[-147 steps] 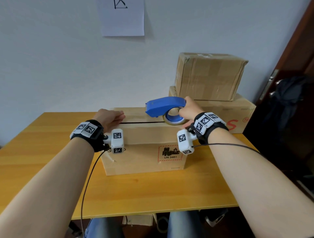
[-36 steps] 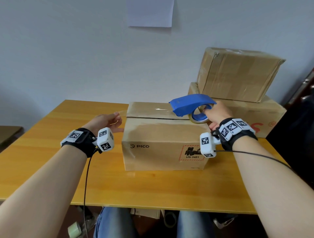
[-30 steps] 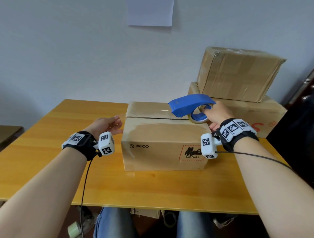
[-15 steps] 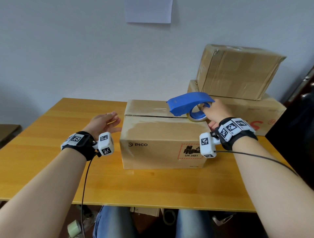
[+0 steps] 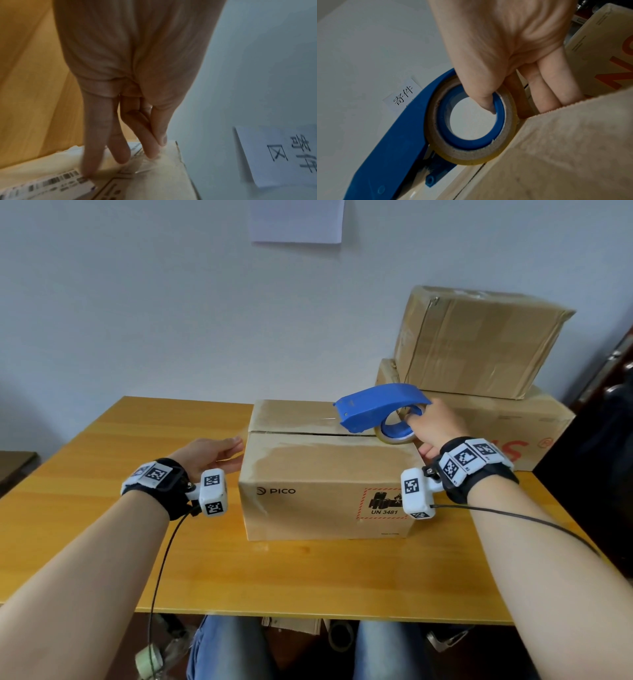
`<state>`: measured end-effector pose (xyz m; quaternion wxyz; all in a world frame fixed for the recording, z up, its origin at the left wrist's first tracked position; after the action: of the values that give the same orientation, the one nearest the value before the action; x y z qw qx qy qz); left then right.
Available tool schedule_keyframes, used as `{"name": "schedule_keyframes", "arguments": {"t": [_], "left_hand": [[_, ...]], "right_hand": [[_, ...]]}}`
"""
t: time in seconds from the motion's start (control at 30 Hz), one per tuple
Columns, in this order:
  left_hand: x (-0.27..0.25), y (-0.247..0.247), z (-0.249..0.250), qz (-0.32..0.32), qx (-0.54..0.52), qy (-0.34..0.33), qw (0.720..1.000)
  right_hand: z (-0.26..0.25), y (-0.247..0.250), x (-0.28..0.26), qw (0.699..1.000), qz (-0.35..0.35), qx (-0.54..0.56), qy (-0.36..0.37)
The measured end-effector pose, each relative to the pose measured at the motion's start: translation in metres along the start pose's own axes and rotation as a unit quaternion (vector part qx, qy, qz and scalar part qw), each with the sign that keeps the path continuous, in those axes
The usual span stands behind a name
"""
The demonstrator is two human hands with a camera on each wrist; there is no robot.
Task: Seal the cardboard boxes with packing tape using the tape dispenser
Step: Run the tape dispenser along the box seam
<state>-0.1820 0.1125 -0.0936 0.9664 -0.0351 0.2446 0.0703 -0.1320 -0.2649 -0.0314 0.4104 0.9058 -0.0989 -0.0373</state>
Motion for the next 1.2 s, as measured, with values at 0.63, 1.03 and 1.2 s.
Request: {"name": "schedule_keyframes", "arguments": {"t": [0.63,1.03,1.2], "left_hand": [[-0.006,-0.006,0.009,0.057,0.448,0.030,0.892],[-0.019,-0.013,0.054,0.064,0.363,-0.034,0.929],[-0.029,-0.016,0.059,0.019,0.403,-0.023,0.915]], "right_hand": [[0.005,-0.004,0.004,1.000,0.013,0.007,0.009],[0.004,-0.004,0.002,1.000,0.006,0.009,0.007],[0.003,-0.006,0.003,1.000,0.011,-0.001,0.008]]}}
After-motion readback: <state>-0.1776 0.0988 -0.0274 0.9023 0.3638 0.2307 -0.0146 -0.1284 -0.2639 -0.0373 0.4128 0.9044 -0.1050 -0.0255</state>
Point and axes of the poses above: each hand's wrist, its own x-axis towards the middle knuckle, its own y-axis out of the back of the hand, z = x × y, the point moved 1 cm from there along x, towards the middle knuckle, and after that the axes turned 9 degrees about x, right-handed, at the moved point
